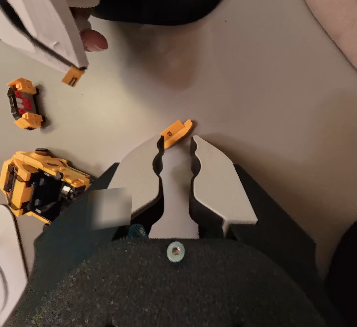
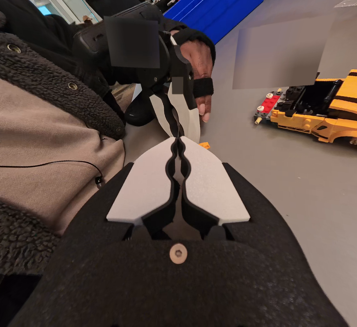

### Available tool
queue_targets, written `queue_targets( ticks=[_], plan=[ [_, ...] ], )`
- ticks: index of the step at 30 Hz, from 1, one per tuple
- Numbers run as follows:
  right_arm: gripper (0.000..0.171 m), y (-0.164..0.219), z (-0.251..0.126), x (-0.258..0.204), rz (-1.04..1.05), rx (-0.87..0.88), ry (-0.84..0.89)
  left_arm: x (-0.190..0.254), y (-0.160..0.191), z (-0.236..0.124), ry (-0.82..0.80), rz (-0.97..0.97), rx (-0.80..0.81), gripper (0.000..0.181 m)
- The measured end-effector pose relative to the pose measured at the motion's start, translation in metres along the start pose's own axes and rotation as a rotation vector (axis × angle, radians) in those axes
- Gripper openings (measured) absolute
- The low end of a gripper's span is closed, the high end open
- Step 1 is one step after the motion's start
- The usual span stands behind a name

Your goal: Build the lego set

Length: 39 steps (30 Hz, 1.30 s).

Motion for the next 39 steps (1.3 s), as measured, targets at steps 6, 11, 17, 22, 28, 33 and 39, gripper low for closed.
queue_targets(
  ticks=[6,11,17,22,28,33,39],
  plan=[
    [0.000,-0.001,-0.002,0.000,0.000,0.010,-0.006,-0.007,-0.006,0.006,0.092,0.098,-0.084,0.028],
    [0.000,-0.002,-0.006,0.001,0.008,0.026,-0.002,-0.017,-0.007,0.011,0.148,0.105,-0.156,0.025],
    [0.000,-0.004,-0.009,0.001,0.011,0.040,0.004,-0.023,-0.005,0.012,0.193,-0.046,-0.134,0.010],
    [0.000,-0.004,-0.010,0.001,0.010,0.041,0.003,-0.014,-0.004,0.010,0.212,-0.241,-0.067,0.010],
    [0.000,-0.002,-0.007,-0.001,0.008,0.028,-0.003,0.005,-0.005,0.015,0.167,-0.350,-0.013,0.012],
    [0.000,0.000,-0.004,-0.002,0.006,0.010,-0.008,0.015,-0.008,0.016,0.139,-0.384,0.031,0.018],
    [0.000,0.002,-0.002,-0.001,0.012,-0.005,-0.014,0.020,-0.001,0.011,0.092,-0.396,0.065,0.022]
  ],
)
Point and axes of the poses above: each gripper's, where its closed fingertips meet, z out along the fingers, y out of its underside, x = y × z across the jaws, the point moved 6 cm from there along -z, back along the fingers, and after that the axes turned 9 degrees about y, right-handed, at the moved point
